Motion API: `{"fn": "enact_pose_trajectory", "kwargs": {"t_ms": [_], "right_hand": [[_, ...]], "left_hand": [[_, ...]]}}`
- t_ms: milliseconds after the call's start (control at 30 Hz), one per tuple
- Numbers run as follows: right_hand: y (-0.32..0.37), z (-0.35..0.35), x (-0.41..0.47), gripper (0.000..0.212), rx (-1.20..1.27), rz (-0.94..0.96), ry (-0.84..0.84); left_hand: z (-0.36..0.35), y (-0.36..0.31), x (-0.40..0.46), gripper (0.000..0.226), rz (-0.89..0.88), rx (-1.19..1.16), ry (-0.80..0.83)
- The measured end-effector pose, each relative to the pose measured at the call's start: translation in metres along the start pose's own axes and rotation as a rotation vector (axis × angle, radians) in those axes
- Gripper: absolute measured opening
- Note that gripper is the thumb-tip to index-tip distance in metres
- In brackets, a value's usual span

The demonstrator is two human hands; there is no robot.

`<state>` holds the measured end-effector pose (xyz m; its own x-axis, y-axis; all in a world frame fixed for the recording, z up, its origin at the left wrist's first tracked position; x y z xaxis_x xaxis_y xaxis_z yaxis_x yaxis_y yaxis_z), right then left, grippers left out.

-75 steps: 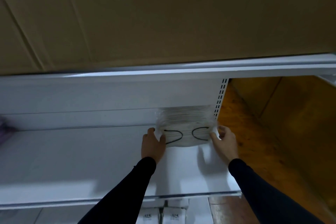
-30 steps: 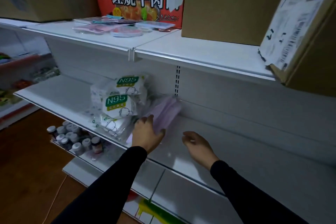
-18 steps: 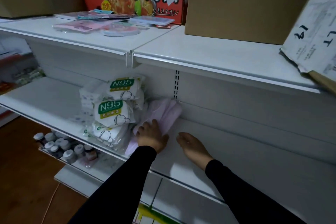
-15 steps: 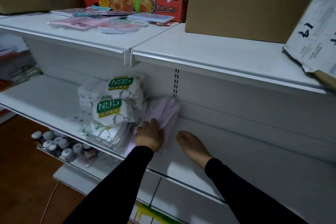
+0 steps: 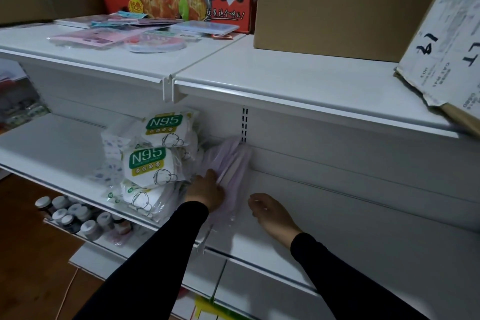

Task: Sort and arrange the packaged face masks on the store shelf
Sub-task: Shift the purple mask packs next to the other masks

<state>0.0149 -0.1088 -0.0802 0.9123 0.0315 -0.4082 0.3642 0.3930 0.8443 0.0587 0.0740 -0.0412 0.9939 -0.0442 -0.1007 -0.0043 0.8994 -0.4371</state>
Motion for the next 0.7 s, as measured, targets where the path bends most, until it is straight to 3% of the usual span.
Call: {"fn": "enact_pose_trajectory", "kwargs": {"t_ms": [167,333,433,500,600,700], "right_hand": [[-0.003,0.004,-0.001,0.031,0.016,0.002,0.004],[-0.003,0.010,-0.001,0.026,0.045,0.014,-0.002],[0.005,0.014,-0.001,0.009,0.145,0.030,-0.006],[0.014,0.019,-0.003,0.009,0.256,0.035,-0.016],[0.020,0.032,-0.005,0.016,0.401,0.042,-0.049],[0.015,0.036,-0.007,0.039,0.625,-0.001,0.111]], "left_hand": [[-0.004,-0.004,0.002,0.041,-0.040,0.158,0.011],[0.023,-0.014,-0.006,0.037,-0.067,0.269,-0.100],[0.048,-0.037,-0.017,0.038,-0.095,0.330,-0.192],[0.064,-0.060,-0.026,0.036,-0.158,0.351,-0.232],[0.066,-0.086,-0.038,0.033,-0.261,0.059,-0.096],[0.033,-0.096,-0.058,0.032,-0.263,-0.597,0.181]]}}
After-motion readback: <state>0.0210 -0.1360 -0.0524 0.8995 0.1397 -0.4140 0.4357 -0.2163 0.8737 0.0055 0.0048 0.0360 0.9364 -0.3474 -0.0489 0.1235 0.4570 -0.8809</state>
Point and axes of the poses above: each hand's wrist, its own x-axis towards the middle knuckle, its own z-axis out of the back of the hand, y = z × x, the point moved 8 cm from there along x, towards the middle knuckle, and after that the axes turned 11 degrees about -z, right-handed, at the moved point
